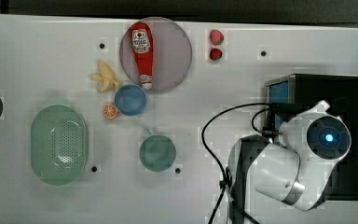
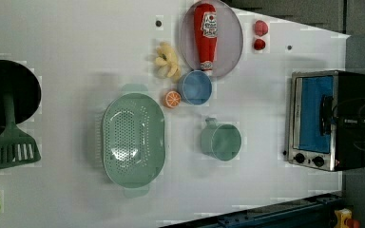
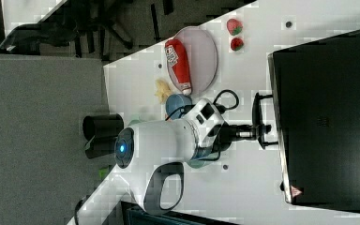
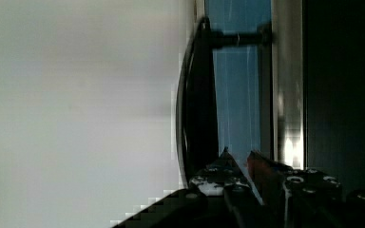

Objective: Flap open oven.

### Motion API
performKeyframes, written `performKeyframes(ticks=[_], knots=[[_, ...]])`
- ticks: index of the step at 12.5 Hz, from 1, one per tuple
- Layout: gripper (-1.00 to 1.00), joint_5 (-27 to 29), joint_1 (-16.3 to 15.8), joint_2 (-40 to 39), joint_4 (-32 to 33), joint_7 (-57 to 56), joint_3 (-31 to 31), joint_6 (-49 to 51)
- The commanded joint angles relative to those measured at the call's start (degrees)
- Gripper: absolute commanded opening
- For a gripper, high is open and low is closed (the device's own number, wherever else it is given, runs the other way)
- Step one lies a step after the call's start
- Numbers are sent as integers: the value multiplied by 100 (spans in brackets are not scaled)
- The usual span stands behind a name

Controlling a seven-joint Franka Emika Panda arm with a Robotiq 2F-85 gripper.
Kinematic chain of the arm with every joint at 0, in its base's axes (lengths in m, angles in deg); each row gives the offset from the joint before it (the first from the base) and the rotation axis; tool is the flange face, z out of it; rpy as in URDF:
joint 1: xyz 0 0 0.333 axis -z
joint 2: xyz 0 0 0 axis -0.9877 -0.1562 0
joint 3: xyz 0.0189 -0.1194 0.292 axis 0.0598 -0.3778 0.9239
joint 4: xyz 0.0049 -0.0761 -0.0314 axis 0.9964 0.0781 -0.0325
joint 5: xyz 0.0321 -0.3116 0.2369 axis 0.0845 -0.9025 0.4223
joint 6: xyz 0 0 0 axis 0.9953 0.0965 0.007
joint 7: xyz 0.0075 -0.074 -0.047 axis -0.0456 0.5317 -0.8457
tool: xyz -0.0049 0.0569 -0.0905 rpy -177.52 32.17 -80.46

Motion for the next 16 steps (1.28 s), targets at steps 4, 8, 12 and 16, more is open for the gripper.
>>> performKeyframes(ticks=[4, 8, 12, 16], knots=[[-65, -11, -103, -298, -26, -41, 191, -341], [-65, -641, -287, -317, 63, 694, 477, -260], [-65, -1780, -478, -355, 184, 2237, 798, -122], [-65, -2999, -638, -523, 240, 3578, 1108, 188]])
